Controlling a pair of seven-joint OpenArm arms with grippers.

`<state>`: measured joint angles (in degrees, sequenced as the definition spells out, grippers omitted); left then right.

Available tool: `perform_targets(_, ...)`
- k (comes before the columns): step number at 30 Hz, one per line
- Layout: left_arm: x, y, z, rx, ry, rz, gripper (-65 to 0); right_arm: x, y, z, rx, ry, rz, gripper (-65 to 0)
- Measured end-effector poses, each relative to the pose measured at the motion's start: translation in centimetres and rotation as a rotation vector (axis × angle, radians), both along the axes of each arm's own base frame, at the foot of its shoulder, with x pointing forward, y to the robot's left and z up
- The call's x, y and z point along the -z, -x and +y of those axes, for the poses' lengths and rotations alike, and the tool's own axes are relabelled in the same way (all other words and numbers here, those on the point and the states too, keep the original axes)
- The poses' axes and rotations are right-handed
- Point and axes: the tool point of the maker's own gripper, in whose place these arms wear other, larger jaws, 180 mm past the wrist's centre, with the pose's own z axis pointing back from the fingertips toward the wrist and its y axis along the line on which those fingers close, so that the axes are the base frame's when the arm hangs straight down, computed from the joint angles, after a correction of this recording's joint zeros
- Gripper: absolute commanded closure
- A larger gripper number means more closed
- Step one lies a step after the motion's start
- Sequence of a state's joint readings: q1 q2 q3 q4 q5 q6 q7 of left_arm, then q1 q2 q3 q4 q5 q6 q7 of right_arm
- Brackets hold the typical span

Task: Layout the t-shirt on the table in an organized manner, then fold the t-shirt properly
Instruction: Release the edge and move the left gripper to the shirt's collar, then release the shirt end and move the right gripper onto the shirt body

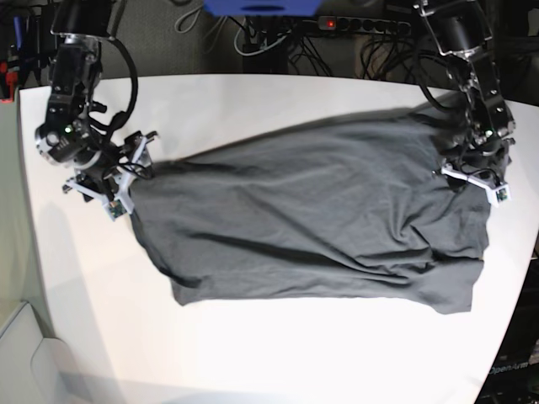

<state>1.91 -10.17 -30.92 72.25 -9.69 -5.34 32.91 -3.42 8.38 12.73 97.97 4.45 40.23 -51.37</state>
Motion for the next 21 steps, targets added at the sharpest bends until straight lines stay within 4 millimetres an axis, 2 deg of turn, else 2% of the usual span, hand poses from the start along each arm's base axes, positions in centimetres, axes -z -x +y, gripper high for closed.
perform_targets(21,-0.09,-0.01,0.17,0.000,-0.003,0.000,-40.3,0.19,-0.01,0.00,0.000,-0.005,0.003,-39.5)
